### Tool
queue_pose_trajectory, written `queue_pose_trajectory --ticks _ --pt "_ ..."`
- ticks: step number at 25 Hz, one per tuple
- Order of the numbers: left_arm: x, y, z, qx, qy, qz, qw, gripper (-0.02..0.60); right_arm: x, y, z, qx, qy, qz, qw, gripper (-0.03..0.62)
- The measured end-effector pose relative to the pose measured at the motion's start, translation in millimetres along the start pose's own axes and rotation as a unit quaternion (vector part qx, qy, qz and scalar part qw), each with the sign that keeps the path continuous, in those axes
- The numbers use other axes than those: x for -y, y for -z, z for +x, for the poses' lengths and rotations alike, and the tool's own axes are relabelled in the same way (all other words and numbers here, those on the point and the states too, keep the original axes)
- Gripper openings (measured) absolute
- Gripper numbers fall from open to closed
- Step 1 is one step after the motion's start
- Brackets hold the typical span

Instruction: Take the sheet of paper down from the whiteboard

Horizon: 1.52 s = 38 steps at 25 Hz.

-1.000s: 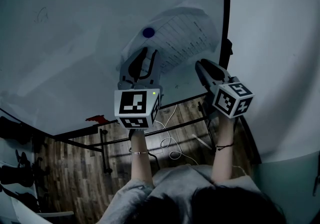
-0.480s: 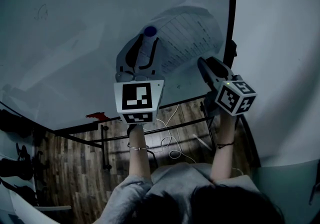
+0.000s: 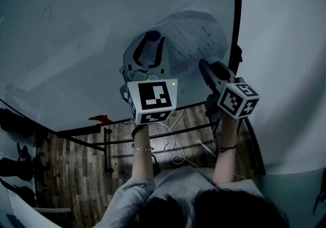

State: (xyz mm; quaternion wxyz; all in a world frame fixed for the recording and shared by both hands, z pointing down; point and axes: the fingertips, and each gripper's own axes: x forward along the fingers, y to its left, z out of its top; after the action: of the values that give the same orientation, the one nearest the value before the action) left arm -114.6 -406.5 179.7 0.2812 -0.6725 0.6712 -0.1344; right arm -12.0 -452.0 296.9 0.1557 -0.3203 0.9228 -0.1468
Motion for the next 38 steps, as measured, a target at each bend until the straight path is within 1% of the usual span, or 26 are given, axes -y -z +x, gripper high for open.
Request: queue_pose_trajectory --ticks 2,4,6,10,15,21,33,38 --pt "0.3 0.9 1.1 -0.008 -0.007 0.016 0.9998 0.126 -1.0 -0.7 0.5 0.003 -0.006 0.006 1.000 0.121" --pt "0.9 1.9 2.1 -0.015 -0.014 0.031 0.9993 0.126 0.1 -1.9 0.8 0.007 -0.001 0.005 1.000 0.119" --pt "0.3 2.2 2.7 -0.018 -0.021 0.038 0.9989 0.126 0.6 -2.4 2.1 0.008 0.005 0.002 1.000 0.108" --pt "-3.9 1.3 2.2 -0.015 -0.033 0.041 0.9985 0.126 -1.4 -2.7 4.9 0.011 0.007 0.002 1.000 0.056" --pt "-2.9 3.1 1.9 -0.012 -0.032 0.036 0.9988 0.124 -5.0 -5.3 4.7 0.019 0.005 -0.007 1.000 0.005" --pt "-2.5 3.3 0.6 -0.009 -0.030 0.031 0.9991 0.124 -4.1 -9.3 -1.1 0.028 0.009 -0.018 0.999 0.001" --pt "-8.9 0.9 2.9 -0.004 -0.033 0.017 0.9993 0.124 -6.5 0.3 3.8 0.001 0.016 -0.007 1.000 0.001" --pt "-11.9 1.4 4.4 -0.005 -0.032 0.014 0.9994 0.124 -5.8 5.7 7.9 -0.008 0.021 0.007 1.000 0.000"
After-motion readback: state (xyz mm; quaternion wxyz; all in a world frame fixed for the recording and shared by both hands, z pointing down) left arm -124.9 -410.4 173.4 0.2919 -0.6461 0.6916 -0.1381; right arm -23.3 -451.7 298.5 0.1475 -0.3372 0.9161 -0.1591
